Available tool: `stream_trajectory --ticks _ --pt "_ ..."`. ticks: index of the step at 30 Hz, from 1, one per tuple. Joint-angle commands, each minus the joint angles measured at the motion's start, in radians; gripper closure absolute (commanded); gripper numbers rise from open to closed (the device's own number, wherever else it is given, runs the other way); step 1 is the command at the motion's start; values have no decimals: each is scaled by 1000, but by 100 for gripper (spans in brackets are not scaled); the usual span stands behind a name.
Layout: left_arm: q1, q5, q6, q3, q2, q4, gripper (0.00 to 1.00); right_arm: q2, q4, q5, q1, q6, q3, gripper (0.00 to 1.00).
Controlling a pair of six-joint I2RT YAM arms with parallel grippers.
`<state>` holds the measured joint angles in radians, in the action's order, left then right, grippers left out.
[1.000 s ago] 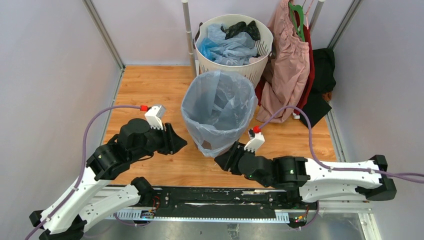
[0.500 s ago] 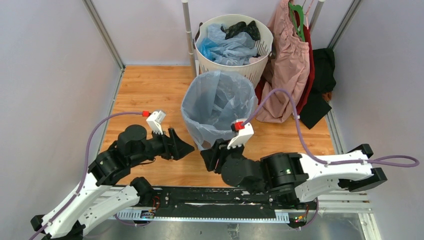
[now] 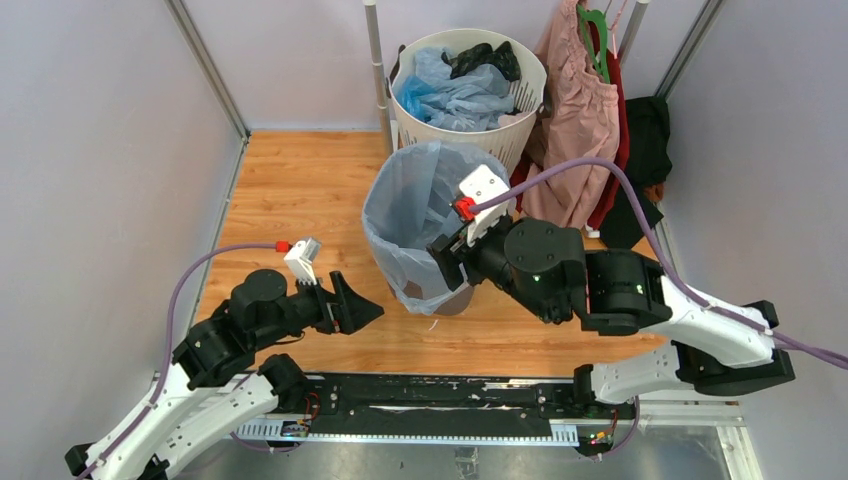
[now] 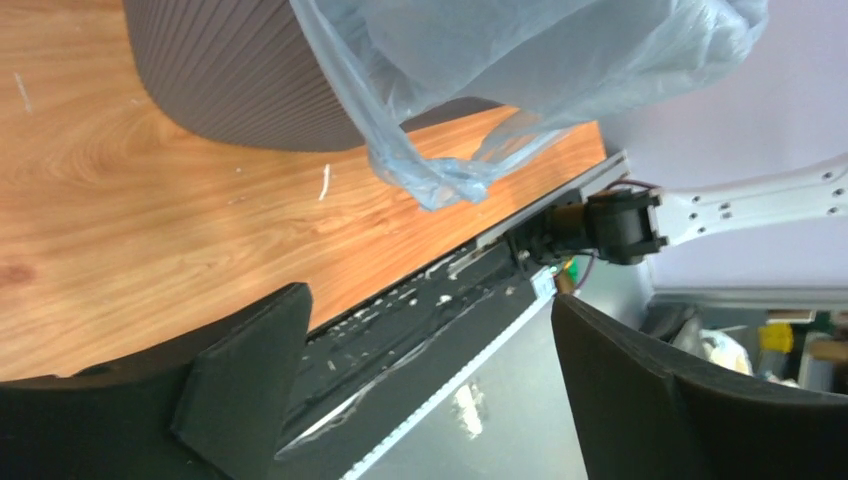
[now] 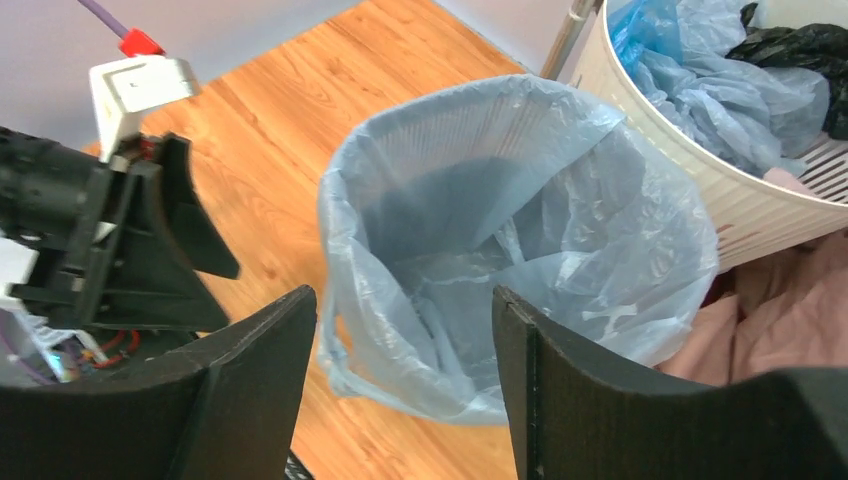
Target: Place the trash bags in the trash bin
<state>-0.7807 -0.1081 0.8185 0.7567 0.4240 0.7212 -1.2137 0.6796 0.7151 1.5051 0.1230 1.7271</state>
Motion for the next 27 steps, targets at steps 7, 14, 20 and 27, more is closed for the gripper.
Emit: stream_trajectory --ticks 7,14,20,27 --pt "-5 52 26 11 -16 55 0 -146 124 -464 -219 -219 46 29" --pt "-6 64 27 12 0 54 0 -253 163 -551 -263 -256 74 29" --pt "-5 66 22 6 13 42 0 -286 230 -554 -298 -251 53 31" --pt "-5 54 19 7 39 14 1 -287 267 -536 -342 -226 1 38"
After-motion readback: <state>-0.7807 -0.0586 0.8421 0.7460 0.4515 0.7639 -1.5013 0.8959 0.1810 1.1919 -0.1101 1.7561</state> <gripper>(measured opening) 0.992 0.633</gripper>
